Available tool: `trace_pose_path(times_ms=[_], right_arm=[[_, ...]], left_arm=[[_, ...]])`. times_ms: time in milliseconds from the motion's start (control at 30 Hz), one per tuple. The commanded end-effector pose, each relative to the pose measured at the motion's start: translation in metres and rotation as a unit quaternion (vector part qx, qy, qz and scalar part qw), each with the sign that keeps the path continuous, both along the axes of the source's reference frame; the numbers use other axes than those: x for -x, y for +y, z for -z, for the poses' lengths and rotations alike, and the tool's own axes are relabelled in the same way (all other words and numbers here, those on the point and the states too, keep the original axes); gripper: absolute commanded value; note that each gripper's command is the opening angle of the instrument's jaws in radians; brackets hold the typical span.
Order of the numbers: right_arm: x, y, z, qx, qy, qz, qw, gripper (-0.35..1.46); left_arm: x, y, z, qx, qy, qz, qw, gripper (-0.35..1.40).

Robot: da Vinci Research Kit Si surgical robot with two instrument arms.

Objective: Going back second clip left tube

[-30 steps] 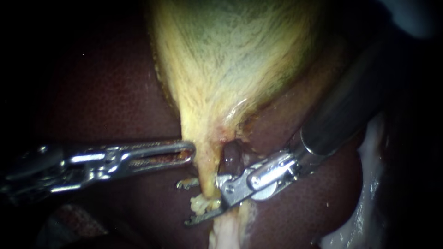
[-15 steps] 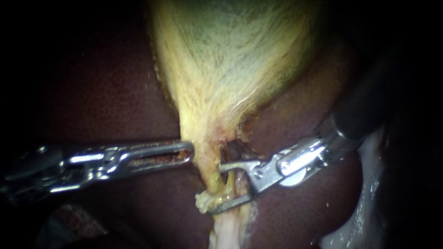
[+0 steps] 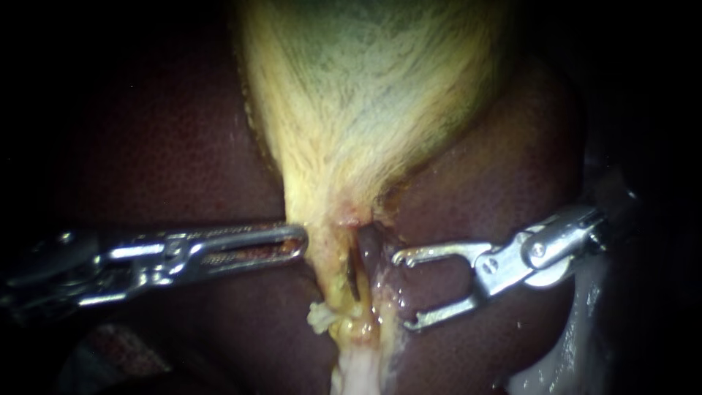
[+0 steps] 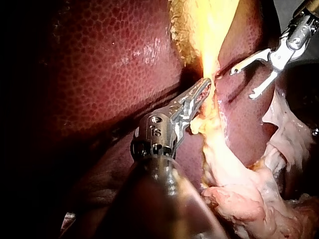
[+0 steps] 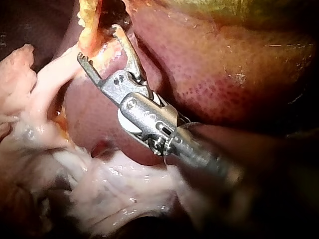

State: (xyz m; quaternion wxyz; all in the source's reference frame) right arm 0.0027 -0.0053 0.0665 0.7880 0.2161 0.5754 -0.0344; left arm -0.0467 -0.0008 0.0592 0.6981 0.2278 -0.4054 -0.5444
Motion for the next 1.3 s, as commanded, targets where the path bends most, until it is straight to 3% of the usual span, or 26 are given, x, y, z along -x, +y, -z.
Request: trace_pose_path(times_ms=[33, 300, 800, 1300], right_arm=[[0.0002, 0.0002, 0.0002, 0.002, -0.001, 0.001, 1.0, 0.6], [0.0007, 0.0007, 0.0011, 0.013, 0.002, 0.001, 0.9999, 0.6], [0.0016, 0.0009, 0.0018, 0.023, 0.005, 0.003, 0.9997, 0.6], [0.0018, 0.0009, 0.0019, 0.023, 0.005, 0.003, 0.9997, 0.6]], left_arm=[[0.0, 0.0, -0.0002, 0.0, 0.0, 0.0, 1.0, -0.35], [0.0008, -0.0002, -0.0012, 0.003, 0.002, 0.002, 1.0, -0.35], [0.0043, -0.0005, -0.0053, 0.003, 0.004, -0.006, 1.0, -0.35], [0.0047, -0.0007, -0.0055, 0.0, 0.004, -0.006, 1.0, -0.35]])
